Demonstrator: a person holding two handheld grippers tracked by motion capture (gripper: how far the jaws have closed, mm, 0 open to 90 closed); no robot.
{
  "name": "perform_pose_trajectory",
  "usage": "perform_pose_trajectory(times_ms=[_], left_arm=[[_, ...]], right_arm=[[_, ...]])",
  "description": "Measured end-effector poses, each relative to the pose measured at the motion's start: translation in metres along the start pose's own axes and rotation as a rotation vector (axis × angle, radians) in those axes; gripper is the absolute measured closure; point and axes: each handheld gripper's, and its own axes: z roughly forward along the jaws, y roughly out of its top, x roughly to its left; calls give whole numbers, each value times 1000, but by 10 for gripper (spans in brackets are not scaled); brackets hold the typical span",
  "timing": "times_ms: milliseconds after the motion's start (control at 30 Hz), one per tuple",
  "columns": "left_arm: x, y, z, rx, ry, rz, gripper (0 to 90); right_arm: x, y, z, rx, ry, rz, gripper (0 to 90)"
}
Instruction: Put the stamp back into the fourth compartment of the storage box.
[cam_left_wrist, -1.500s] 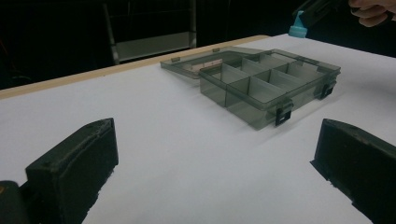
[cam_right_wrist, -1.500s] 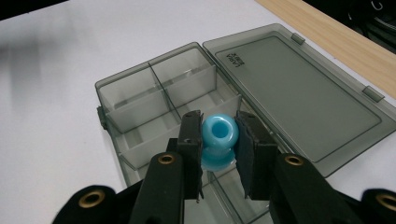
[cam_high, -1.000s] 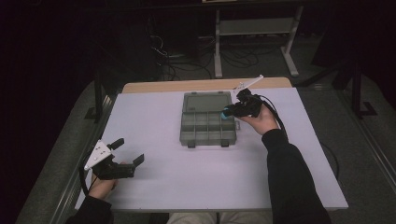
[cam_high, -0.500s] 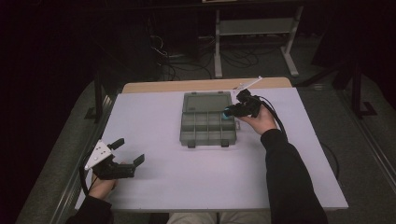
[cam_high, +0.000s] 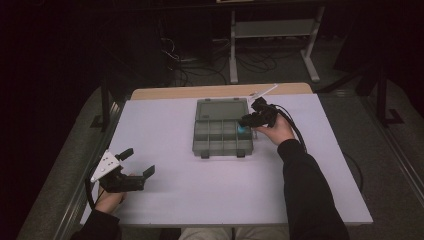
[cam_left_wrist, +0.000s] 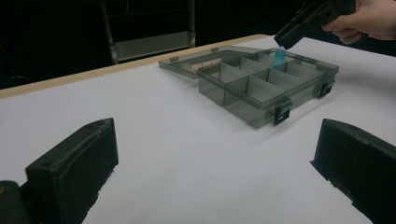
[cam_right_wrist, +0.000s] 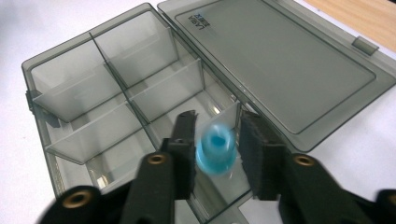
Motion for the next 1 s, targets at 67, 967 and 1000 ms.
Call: perform_pose_trajectory(times_ms=[67, 967, 1000], left_arm=[[0, 0, 0, 0, 0, 0, 0], [-1, 0, 1, 0, -2, 1, 0], [-1, 0, 1, 0, -1, 0, 0]], right_arm=[[0, 0, -1, -3, 1, 9, 606], [13, -6, -29, -67, -62, 80, 0], [13, -7, -30, -60, -65, 81, 0]])
